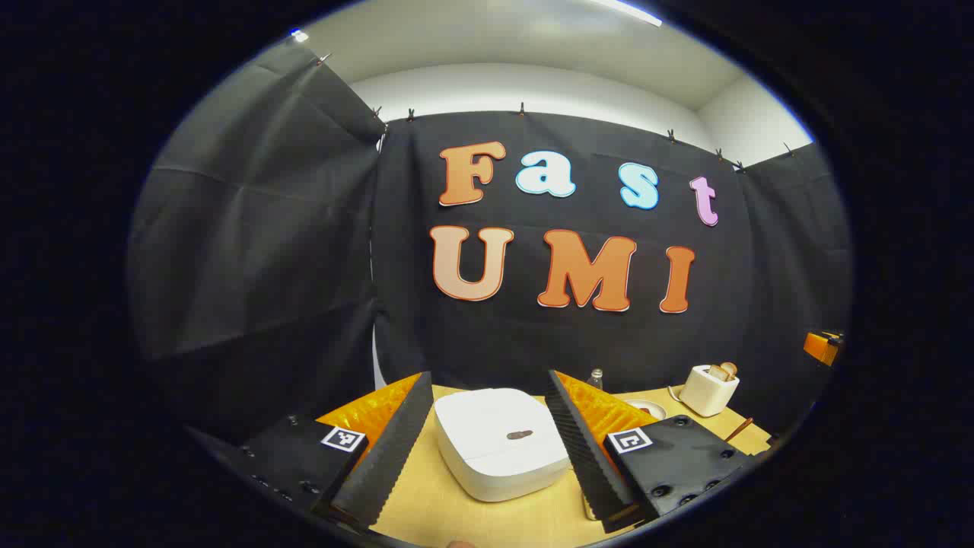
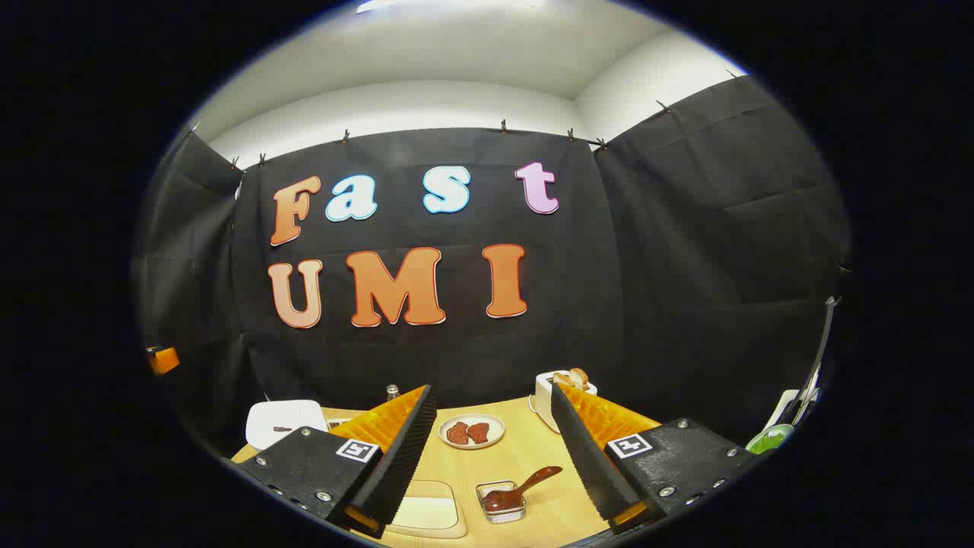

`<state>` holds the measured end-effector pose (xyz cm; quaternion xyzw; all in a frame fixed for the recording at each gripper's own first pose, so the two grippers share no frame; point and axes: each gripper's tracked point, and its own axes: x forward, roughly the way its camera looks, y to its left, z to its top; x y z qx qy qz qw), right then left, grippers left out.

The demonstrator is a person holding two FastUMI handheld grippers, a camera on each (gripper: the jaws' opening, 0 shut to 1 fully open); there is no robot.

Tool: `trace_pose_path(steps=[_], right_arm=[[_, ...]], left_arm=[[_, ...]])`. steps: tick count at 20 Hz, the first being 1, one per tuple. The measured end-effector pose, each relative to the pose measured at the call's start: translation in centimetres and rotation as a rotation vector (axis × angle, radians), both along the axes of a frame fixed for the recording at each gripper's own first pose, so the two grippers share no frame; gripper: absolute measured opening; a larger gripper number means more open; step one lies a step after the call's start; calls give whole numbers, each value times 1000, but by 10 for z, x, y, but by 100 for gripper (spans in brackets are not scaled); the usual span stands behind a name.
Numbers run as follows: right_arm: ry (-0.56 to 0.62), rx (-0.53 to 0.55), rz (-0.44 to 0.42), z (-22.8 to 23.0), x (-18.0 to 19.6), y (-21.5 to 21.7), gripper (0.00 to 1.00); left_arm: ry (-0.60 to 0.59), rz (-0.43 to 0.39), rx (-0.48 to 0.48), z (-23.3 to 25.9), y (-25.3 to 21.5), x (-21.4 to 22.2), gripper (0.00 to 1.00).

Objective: Close the left gripper, press the button to open the rice cooker; take a wooden spoon from the chopstick holder with the right hand, scoop a spoonful of rice and pour it into the rice cooker, then put the wooden spoon back into the chopstick holder.

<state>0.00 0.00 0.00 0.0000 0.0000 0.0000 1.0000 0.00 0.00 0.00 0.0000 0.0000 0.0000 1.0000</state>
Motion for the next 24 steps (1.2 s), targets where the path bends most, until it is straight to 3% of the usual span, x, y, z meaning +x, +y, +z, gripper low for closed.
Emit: trace_pose_path(steps=[5, 11, 17, 24], right_arm=[[-18, -51, 6, 11, 0, 9, 94], [-23, -16, 62, 20, 17, 24, 94], [0, -18, 116, 21, 29, 25, 94], [-8, -67, 120, 28, 31, 18, 94]], left_arm=[[-6, 36, -19, 8, 26, -8, 100], [-34, 90, 4, 21, 37, -16, 100], [-19, 79, 15, 18, 28, -11, 100], [-23, 51, 18, 21, 13, -1, 99]])
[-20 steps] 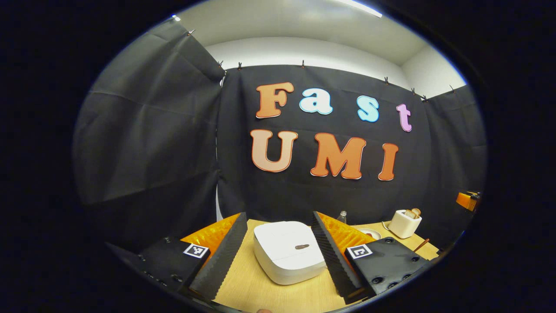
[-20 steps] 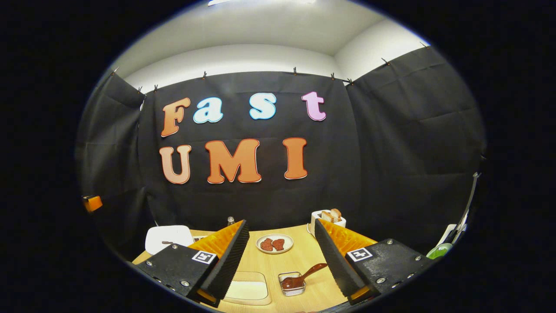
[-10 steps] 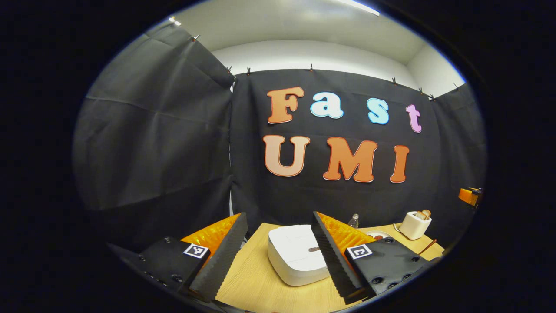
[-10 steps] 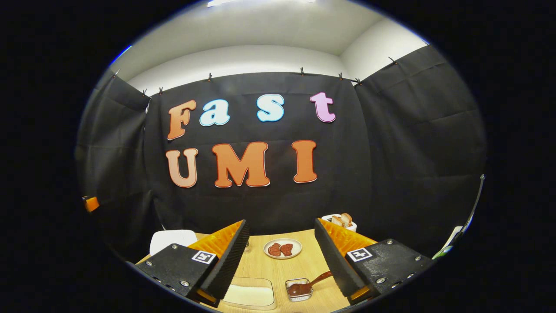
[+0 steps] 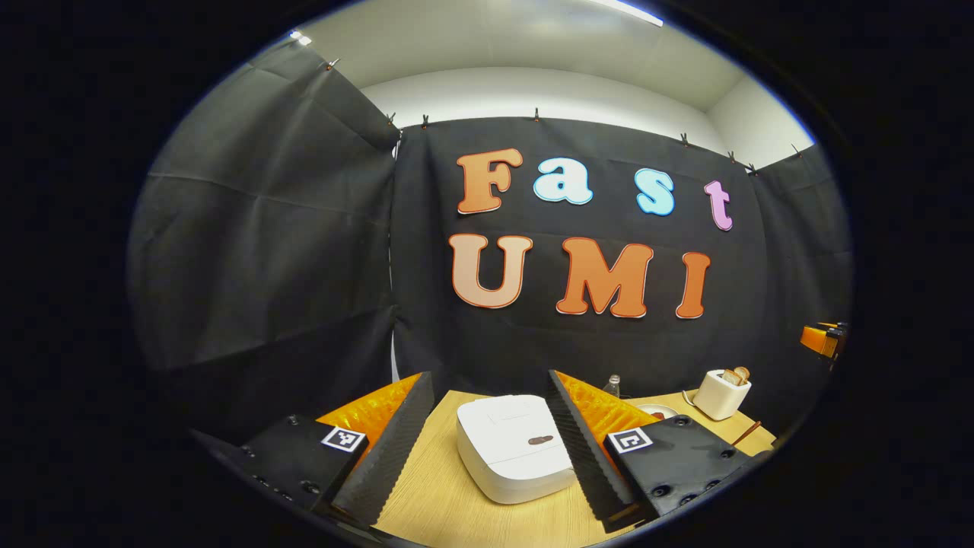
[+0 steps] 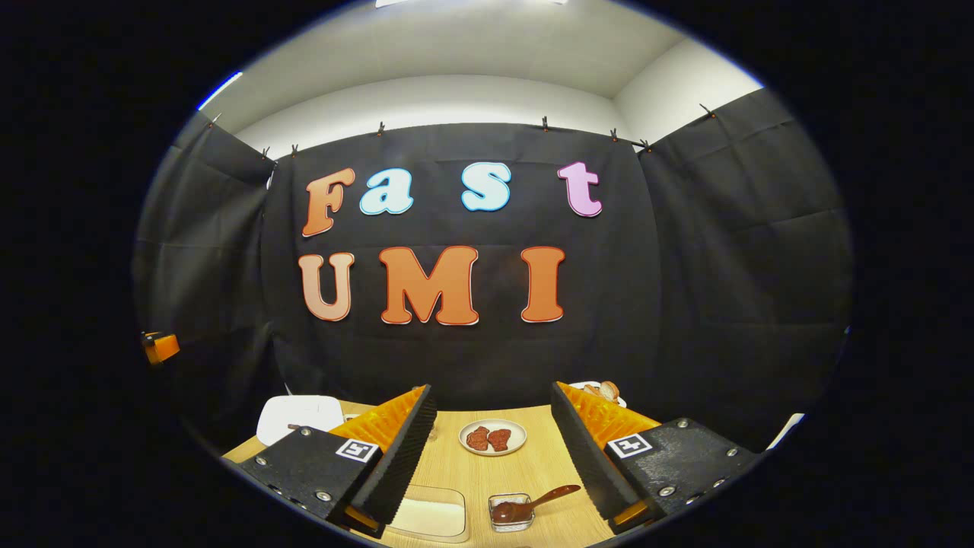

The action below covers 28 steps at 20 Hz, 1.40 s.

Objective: Close the left gripper, press the button to open the rice cooker; take a wooden spoon from the chopstick holder with the right hand, scoop a spoonful of rice and pour it into the rice cooker, then put the wooden spoon back into the chopstick holder.

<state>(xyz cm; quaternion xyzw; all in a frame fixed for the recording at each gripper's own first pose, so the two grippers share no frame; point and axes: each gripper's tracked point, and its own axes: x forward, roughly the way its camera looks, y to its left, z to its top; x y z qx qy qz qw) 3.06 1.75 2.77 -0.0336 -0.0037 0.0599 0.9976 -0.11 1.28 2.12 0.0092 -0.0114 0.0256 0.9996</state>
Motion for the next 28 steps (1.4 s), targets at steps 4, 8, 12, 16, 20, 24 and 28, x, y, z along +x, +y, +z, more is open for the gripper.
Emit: trace_pose_path(steps=[4, 8, 12, 16, 20, 24, 28], right_arm=[[4, 3, -11, -4, -4, -3, 94], [16, 14, -17, -7, -6, -5, 94], [15, 6, -18, -9, -9, -6, 94], [13, 3, -32, -9, -12, -12, 94], [17, 8, -54, -11, -12, -19, 94], [30, 12, -77, -15, -14, -29, 94], [48, 0, -115, -22, -13, -45, 94]], left_arm=[[10, -4, 4, -2, -3, 1, 94], [48, -26, -9, -9, -7, -2, 75], [32, 14, 0, -3, 2, -3, 10], [71, -36, 16, -24, -11, 11, 16], [106, -117, 3, -32, -30, 25, 5], [201, -205, 5, -59, -53, 60, 4], [244, -232, -3, -85, -64, 104, 4]])
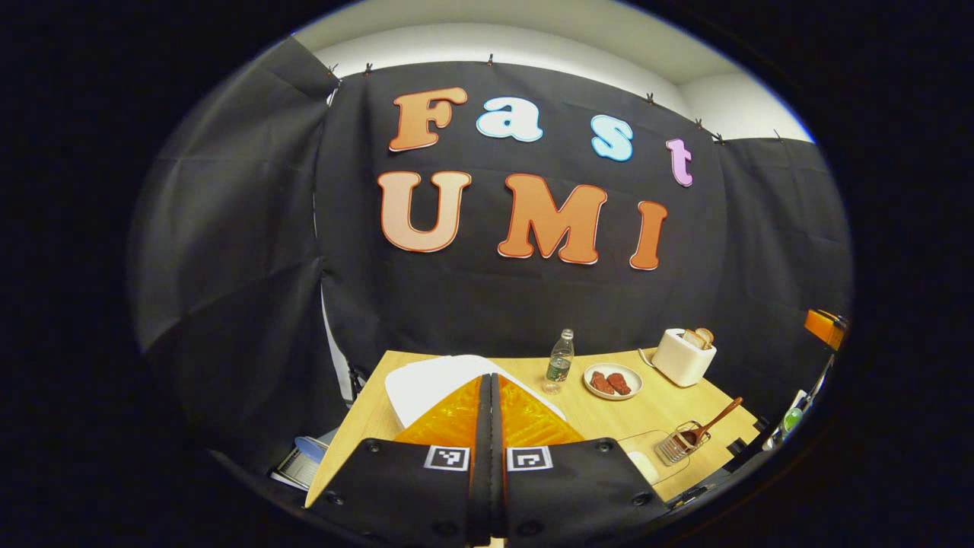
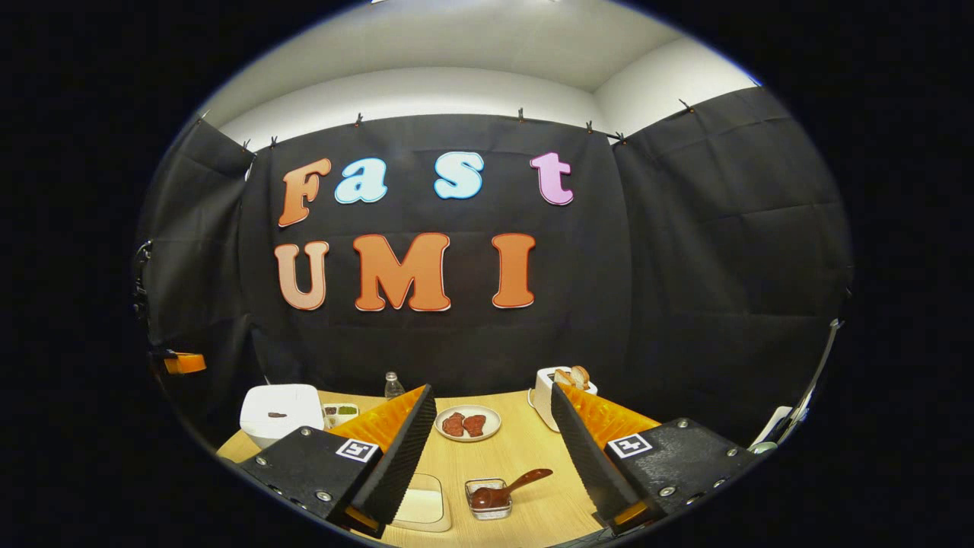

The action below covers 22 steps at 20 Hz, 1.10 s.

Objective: Close the left gripper, press the button to open the rice cooker; take a wooden spoon from the chopstick holder with the right hand, scoop a spoonful of rice and pour it into the rice cooker, then put the wooden spoon back into the chopstick holder.

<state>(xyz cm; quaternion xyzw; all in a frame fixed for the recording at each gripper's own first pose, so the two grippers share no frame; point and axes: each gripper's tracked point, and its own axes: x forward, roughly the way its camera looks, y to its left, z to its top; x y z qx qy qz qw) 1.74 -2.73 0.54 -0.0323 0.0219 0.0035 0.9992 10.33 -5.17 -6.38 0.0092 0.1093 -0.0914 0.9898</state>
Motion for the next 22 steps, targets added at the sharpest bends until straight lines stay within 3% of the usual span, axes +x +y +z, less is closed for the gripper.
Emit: trace_pose_path(steps=[11, 22], right_arm=[[58, 12, -118, -18, 2, -51, 94], [126, 6, -170, -42, 4, -80, 94]], left_arm=[[224, -7, -22, -117, -29, 90, 4], [358, 35, 42, -175, -17, 100, 3]])
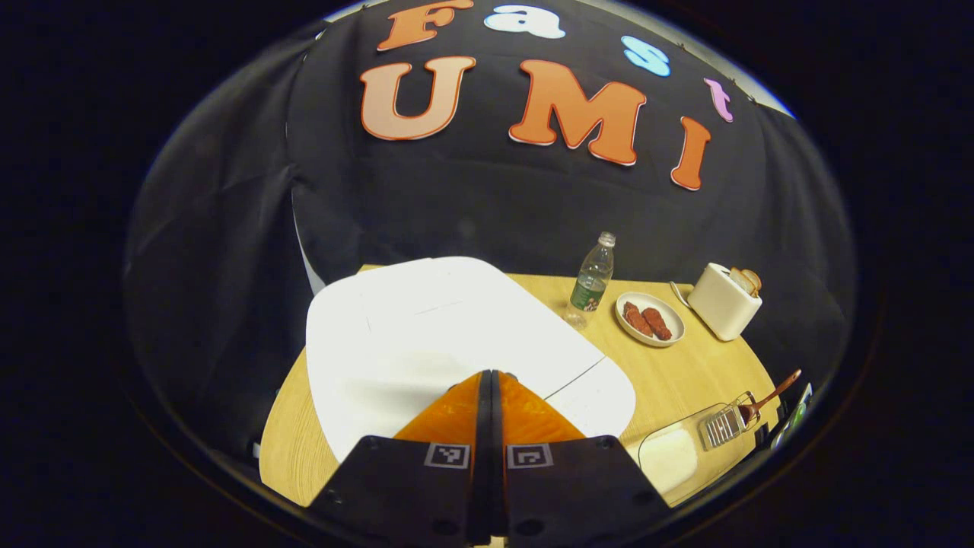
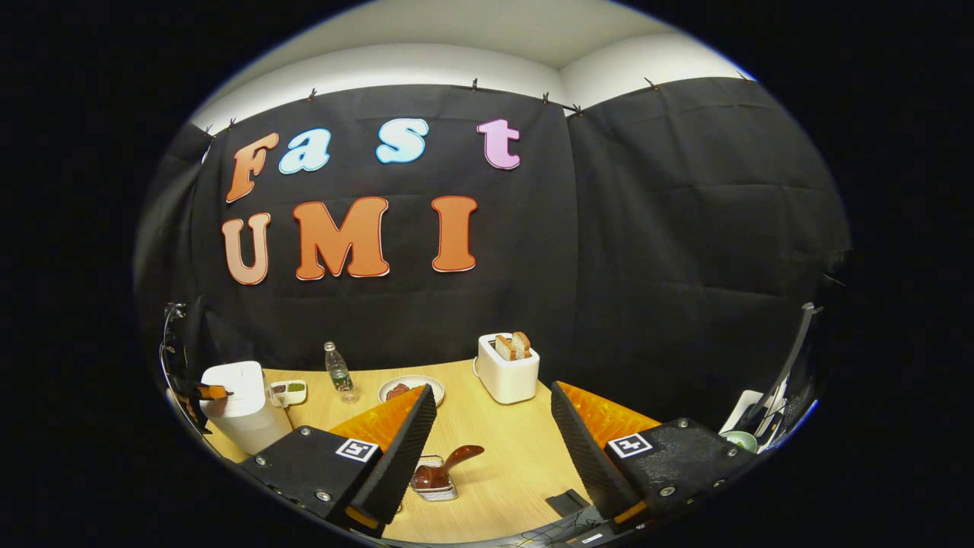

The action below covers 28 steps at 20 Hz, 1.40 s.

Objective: Close the left gripper, press the button to open the rice cooker; take a wooden spoon from the chopstick holder with the right hand, scoop a spoonful of rice and pour it into the rice cooker, then put the wooden spoon back into the chopstick holder.

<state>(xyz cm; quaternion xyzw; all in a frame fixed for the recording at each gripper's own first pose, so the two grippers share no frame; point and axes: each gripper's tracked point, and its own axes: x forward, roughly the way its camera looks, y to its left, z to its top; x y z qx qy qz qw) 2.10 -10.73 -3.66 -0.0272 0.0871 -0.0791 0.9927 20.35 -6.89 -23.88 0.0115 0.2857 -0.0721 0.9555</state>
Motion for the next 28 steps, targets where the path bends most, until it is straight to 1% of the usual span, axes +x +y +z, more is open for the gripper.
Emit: trace_pose_path(steps=[1, 3, 6, 8, 10, 12, 14, 16, 19, 21, 24, 26, 28], right_arm=[[3, 5, 3, -1, 0, 0, 94], [15, 3, 7, -7, 0, -1, 94], [18, 3, 11, -8, 1, -2, 94], [4, 9, 19, -4, 3, -2, 94], [-17, 14, 25, 1, 6, 0, 94], [-28, 23, 41, 2, 8, 6, 94], [-38, 36, 63, 0, 10, 12, 94], [-42, 49, 83, -5, 12, 20, 94], [-42, 56, 109, -21, 15, 29, 94], [-47, 60, 120, -35, 17, 31, 94], [-7, 103, 127, -67, 23, 33, 94], [38, 65, 104, -93, 31, 24, 94], [81, 87, 103, -117, 32, 22, 94]], left_arm=[[24, 5, -16, -6, -1, -1, 4], [28, -3, -22, 1, 1, -3, 5], [-3, 15, -21, 12, 2, -1, 5], [-48, 51, -46, 45, 4, -4, 5], [-163, 85, -57, 98, 13, -4, 4], [-265, 97, -68, 148, 20, -14, 4], [-344, 117, -68, 182, 33, -25, 4], [-398, 140, -58, 204, 49, -42, 4], [-424, 168, -71, 225, 67, -69, 5], [-462, 180, -78, 245, 77, -88, 5], [-530, 191, -43, 268, 86, -110, 5], [-556, 202, 0, 274, 93, -123, 6], [-579, 213, -15, 283, 93, -136, 7]])
